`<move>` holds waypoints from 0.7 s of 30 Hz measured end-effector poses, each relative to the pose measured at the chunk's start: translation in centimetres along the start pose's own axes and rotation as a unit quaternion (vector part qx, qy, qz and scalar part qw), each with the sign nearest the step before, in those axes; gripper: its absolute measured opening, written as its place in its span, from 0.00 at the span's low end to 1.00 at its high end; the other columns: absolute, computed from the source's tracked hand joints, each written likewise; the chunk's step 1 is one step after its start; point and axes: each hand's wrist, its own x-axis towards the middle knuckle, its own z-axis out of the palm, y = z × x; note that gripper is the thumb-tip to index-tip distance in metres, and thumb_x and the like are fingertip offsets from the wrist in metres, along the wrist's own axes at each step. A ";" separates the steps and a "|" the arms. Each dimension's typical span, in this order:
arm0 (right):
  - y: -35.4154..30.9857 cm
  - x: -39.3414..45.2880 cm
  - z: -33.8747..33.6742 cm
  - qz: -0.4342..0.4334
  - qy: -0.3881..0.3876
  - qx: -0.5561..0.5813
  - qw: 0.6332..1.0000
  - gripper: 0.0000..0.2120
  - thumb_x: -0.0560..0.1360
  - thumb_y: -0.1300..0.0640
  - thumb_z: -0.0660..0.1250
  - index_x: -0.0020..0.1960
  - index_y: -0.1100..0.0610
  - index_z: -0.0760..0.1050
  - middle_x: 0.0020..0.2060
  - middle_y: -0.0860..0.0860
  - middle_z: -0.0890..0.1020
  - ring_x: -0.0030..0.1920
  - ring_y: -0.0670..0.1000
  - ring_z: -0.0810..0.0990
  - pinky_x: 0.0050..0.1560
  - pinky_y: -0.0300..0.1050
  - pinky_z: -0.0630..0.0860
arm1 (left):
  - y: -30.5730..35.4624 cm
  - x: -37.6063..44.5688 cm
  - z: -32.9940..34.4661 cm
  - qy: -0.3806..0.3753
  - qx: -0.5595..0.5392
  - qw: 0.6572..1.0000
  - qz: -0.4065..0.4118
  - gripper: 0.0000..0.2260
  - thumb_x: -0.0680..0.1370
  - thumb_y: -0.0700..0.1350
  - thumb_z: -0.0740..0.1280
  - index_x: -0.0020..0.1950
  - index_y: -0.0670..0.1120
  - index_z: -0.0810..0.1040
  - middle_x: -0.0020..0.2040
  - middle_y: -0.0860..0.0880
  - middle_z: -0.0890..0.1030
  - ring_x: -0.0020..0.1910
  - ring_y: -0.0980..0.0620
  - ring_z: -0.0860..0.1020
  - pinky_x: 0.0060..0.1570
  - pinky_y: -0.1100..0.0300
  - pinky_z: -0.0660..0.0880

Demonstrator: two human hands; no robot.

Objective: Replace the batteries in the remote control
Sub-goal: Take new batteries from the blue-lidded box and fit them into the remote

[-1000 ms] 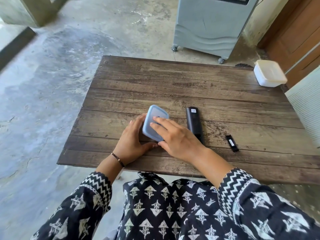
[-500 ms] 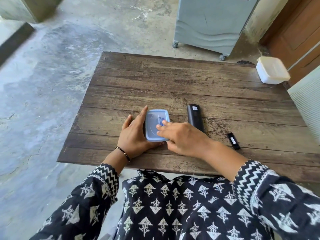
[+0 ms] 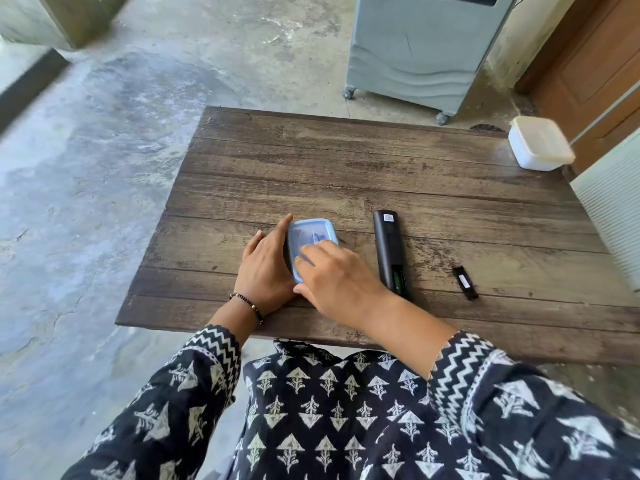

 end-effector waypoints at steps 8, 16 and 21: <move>-0.2 0.9 -0.4 -0.080 -0.012 -0.117 0.990 0.08 0.61 0.72 0.66 0.33 0.60 0.74 0.27 0.56 0.76 0.26 0.56 0.75 0.22 0.44 0.71 | 0.2 0.0 -0.2 0.007 -0.007 1.000 0.008 0.41 0.63 0.61 0.54 0.74 0.46 0.57 0.70 0.50 0.70 0.69 0.55 0.68 0.73 0.56 0.53; 0.4 1.5 -2.1 -0.097 0.058 -0.114 0.987 0.09 0.62 0.72 0.61 0.29 0.60 0.74 0.23 0.56 0.76 0.20 0.55 0.75 0.17 0.41 0.69 | 1.0 0.2 -0.8 -0.005 -0.029 1.000 -0.010 0.45 0.58 0.66 0.59 0.72 0.47 0.58 0.67 0.51 0.74 0.67 0.55 0.70 0.74 0.57 0.51; 2.3 2.9 -5.4 -0.005 0.053 0.062 0.997 0.07 0.67 0.63 0.70 0.32 0.64 0.75 0.25 0.60 0.78 0.24 0.58 0.76 0.25 0.42 0.68 | 1.4 0.0 -0.9 0.002 -0.040 0.999 -0.028 0.54 0.54 0.64 0.76 0.73 0.48 0.56 0.68 0.54 0.71 0.69 0.54 0.67 0.74 0.57 0.51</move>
